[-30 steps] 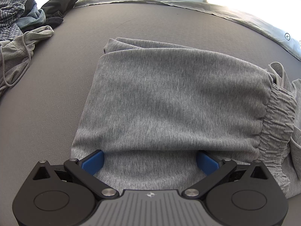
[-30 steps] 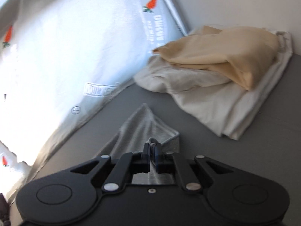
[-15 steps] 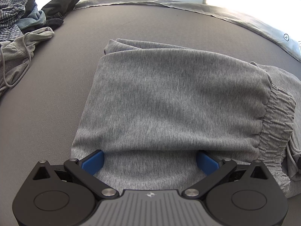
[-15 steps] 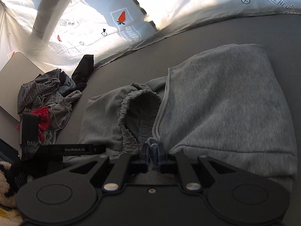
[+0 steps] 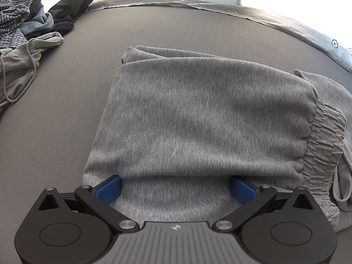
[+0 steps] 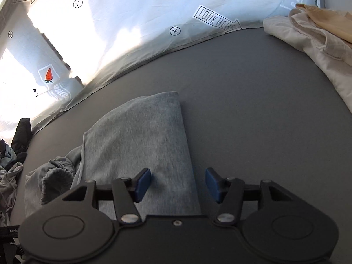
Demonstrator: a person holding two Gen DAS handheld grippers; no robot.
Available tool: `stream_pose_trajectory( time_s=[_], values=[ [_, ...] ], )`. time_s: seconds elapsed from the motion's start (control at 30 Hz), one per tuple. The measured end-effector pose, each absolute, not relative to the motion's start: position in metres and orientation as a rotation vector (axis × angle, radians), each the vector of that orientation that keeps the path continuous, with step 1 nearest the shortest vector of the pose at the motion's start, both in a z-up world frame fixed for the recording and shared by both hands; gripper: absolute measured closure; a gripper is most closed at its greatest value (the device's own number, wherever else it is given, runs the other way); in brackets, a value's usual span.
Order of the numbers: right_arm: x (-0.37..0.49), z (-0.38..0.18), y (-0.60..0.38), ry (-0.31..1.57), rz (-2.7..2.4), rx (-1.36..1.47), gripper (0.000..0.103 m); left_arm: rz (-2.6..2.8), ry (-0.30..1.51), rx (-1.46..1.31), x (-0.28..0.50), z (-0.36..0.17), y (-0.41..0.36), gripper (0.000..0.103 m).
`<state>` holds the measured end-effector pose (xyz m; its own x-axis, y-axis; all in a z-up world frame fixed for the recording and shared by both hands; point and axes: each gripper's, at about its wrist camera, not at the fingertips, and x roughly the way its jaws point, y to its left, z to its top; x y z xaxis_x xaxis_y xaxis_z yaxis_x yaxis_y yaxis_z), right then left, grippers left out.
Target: Fold clothes
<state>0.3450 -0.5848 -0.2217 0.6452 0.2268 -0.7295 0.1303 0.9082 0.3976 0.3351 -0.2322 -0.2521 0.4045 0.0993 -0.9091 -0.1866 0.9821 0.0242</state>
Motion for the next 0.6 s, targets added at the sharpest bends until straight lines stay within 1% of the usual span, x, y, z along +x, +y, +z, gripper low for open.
stream_pose_trajectory(
  time_s=[0.03,0.07,0.13,0.17,0.2,0.23,0.27,0.33,0.43,0.6],
  values=[
    [0.345,-0.226,-0.587,0.876,0.062,0.466,0.046,0.181,1.141,-0.086,0.335,-0.252,-0.232,0.0],
    [0.345,-0.23,-0.59,0.876,0.068,0.49,0.042,0.181,1.142,-0.086,0.335,-0.252,-0.232,0.0],
    [0.345,-0.232,-0.591,0.864,0.084,0.525,0.038,0.181,1.142,-0.086,0.335,-0.252,-0.232,0.0],
    [0.346,-0.233,-0.59,0.853,0.08,0.541,0.046,0.181,1.142,-0.086,0.335,-0.251,-0.232,0.0],
    [0.346,-0.235,-0.592,0.855,0.097,0.587,0.061,0.181,1.143,-0.086,0.335,-0.251,-0.232,0.0],
    [0.348,-0.239,-0.594,0.872,0.113,0.653,0.086,0.182,1.143,-0.087,0.335,-0.251,-0.232,0.0],
    [0.348,-0.241,-0.596,0.867,0.111,0.696,0.091,0.182,1.144,-0.087,0.336,-0.251,-0.232,0.0],
    [0.344,-0.236,-0.598,0.836,0.107,0.746,0.096,0.181,1.148,-0.089,0.336,-0.251,-0.231,0.0],
    [0.336,-0.213,-0.596,0.756,0.117,0.746,0.097,0.178,1.158,-0.104,0.338,-0.249,-0.228,0.0],
    [0.33,-0.144,-0.553,0.655,0.213,0.445,0.097,0.219,1.106,-0.13,0.335,-0.23,-0.208,0.0]
  ],
)
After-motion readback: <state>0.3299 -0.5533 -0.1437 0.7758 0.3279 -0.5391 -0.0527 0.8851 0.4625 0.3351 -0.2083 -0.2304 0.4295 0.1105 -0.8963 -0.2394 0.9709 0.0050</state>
